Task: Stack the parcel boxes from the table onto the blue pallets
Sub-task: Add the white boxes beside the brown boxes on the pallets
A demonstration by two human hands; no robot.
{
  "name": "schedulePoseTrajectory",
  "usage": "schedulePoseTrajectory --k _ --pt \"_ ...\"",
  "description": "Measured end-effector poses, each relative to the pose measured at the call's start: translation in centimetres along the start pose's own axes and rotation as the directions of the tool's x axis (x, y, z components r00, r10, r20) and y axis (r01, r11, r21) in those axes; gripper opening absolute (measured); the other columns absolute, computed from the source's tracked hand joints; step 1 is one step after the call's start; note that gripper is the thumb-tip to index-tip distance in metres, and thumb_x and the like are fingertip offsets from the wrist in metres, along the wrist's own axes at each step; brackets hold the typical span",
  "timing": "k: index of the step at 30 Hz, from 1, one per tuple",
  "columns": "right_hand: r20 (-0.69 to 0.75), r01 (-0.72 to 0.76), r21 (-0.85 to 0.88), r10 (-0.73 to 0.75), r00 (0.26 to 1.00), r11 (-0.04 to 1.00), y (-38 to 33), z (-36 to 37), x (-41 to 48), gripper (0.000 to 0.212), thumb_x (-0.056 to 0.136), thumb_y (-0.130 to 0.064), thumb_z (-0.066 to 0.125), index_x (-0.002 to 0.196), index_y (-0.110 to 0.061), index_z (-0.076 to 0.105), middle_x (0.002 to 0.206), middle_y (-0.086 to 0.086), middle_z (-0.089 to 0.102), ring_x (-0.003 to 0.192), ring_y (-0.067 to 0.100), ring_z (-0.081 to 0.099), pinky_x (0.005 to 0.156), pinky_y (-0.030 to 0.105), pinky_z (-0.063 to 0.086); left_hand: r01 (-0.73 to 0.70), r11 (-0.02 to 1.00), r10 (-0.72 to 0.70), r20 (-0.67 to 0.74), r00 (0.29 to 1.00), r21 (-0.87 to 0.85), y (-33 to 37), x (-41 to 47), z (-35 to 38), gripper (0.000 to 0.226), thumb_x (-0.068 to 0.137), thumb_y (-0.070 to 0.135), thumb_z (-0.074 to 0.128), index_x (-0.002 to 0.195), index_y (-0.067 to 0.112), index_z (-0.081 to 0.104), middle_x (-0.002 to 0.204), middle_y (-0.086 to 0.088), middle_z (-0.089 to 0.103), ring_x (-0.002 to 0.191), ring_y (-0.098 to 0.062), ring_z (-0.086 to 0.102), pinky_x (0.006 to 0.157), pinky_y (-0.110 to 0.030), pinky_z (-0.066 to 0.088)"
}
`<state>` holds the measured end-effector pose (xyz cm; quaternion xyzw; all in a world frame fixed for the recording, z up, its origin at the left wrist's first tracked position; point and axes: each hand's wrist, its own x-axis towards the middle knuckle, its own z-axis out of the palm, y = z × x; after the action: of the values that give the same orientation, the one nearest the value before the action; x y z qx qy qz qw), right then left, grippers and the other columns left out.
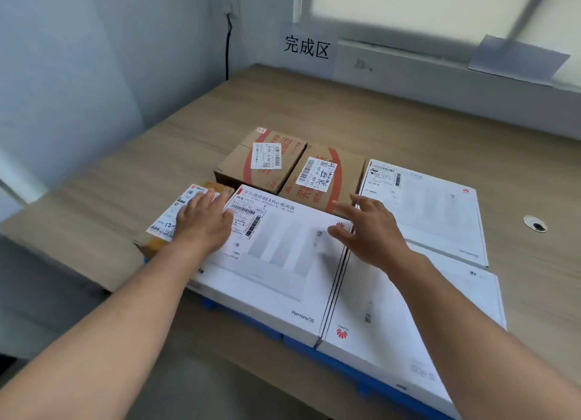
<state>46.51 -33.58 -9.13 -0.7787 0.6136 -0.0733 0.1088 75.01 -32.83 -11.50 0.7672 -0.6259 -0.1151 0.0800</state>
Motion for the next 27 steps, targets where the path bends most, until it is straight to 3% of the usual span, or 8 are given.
schedulePoseTrajectory --k 4,7,11,19,24,27 --pt "0.080 0.149 -0.041 -0.146 0.986 0.988 -4.4 1.5 -0.8 0.058 0.090 -0.057 0.050 0.144 -0.041 0.036 0.157 0.000 0.023 0.143 0.023 0.018 0.117 0.039 0.015 0.111 0.994 -0.111 0.036 0.993 0.011 -4.4 -2.2 -0.8 0.045 0.101 0.033 0.027 0.146 0.033 0.029 0.159 0.002 0.014 0.145 -0.022 0.008 0.115 -0.039 0.010" --pt "0.148 0.211 -0.042 -0.203 0.968 0.977 -6.7 2.6 -1.4 0.061 0.089 -0.060 0.050 0.145 -0.043 0.033 0.159 0.000 0.019 0.145 0.023 0.015 0.118 0.041 0.012 0.065 0.996 -0.071 0.097 0.993 0.059 -6.6 -3.3 -0.6 0.045 0.101 0.033 0.029 0.146 0.037 0.028 0.159 0.003 0.012 0.145 -0.022 0.007 0.117 -0.039 0.010" --pt "0.250 0.237 -0.067 -0.214 0.944 0.969 -7.9 3.8 -1.7 0.058 0.088 -0.062 0.049 0.142 -0.046 0.035 0.155 0.000 0.025 0.142 0.022 0.018 0.115 0.042 0.014 0.018 0.997 -0.027 0.121 0.992 0.074 -8.0 -4.1 -0.8 0.045 0.101 0.035 0.030 0.146 0.039 0.028 0.159 0.004 0.012 0.145 -0.022 0.009 0.117 -0.040 0.012" --pt "0.267 0.208 -0.079 -0.180 0.947 0.975 -8.6 3.8 -1.9 0.058 0.090 -0.058 0.050 0.144 -0.043 0.034 0.155 0.002 0.025 0.142 0.024 0.019 0.114 0.043 0.016 -0.003 0.994 -0.016 0.181 0.983 0.108 -7.8 -4.7 -1.9 0.046 0.101 0.040 0.028 0.147 0.040 0.024 0.159 0.003 0.011 0.145 -0.024 0.009 0.116 -0.042 0.013" --pt "0.142 0.168 -0.113 -0.152 0.978 0.979 -9.0 3.2 -2.7 0.066 0.091 -0.053 0.052 0.149 -0.033 0.029 0.158 0.003 0.022 0.144 0.024 0.018 0.115 0.041 0.016 0.018 0.996 -0.019 0.014 1.000 0.092 -5.9 -5.5 -2.3 0.051 0.098 0.039 0.035 0.147 0.032 0.026 0.158 -0.001 0.016 0.143 -0.025 0.016 0.112 -0.043 0.019" --pt "0.031 0.140 -0.126 -0.137 0.990 0.982 -9.0 2.5 -3.7 0.057 0.093 -0.044 0.052 0.146 -0.028 0.036 0.151 0.004 0.034 0.138 0.024 0.028 0.112 0.039 0.025 -0.088 0.996 0.089 -0.088 0.992 0.013 -3.6 -6.5 -2.2 0.054 0.097 0.042 0.040 0.147 0.026 0.029 0.155 -0.002 0.024 0.141 -0.025 0.022 0.111 -0.043 0.021"
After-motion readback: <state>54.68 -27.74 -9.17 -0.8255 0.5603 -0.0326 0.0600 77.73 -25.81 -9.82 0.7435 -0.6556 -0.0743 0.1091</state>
